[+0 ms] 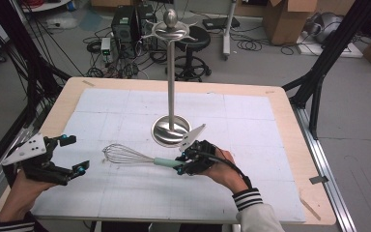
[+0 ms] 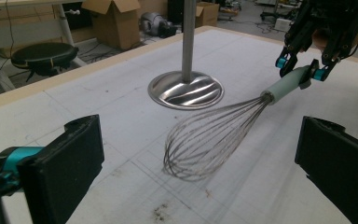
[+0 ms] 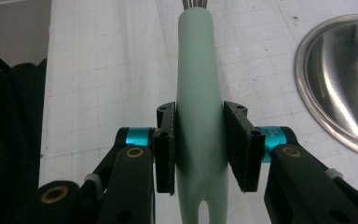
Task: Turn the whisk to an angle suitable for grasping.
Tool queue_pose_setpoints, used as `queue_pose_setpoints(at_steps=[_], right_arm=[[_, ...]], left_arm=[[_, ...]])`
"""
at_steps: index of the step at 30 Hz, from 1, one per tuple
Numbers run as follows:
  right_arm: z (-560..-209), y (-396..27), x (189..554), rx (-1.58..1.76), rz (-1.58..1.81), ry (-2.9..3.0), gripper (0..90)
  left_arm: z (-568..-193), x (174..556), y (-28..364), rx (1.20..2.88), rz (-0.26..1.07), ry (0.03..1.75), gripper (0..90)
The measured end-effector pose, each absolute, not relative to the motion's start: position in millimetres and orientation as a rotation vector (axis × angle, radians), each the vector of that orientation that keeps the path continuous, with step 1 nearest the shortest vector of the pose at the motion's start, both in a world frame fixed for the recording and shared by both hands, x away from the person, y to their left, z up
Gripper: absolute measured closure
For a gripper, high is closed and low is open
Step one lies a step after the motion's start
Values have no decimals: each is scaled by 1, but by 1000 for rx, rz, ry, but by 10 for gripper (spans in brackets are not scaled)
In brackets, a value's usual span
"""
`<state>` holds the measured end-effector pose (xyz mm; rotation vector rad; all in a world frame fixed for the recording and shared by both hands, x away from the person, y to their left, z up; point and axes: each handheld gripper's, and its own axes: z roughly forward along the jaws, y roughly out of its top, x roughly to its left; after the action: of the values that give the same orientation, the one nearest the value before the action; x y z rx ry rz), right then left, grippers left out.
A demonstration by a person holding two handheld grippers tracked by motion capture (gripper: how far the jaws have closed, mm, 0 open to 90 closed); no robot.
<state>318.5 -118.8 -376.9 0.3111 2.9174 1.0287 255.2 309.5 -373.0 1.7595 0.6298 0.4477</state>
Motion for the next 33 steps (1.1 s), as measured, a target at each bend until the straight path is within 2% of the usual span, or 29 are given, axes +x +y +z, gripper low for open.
queue_pose_setpoints(at_steps=[33], right_arm=[[-403,-73,313,18,1058,2947,661]], left_arm=[[-373,256,305,1776,446,613,17]])
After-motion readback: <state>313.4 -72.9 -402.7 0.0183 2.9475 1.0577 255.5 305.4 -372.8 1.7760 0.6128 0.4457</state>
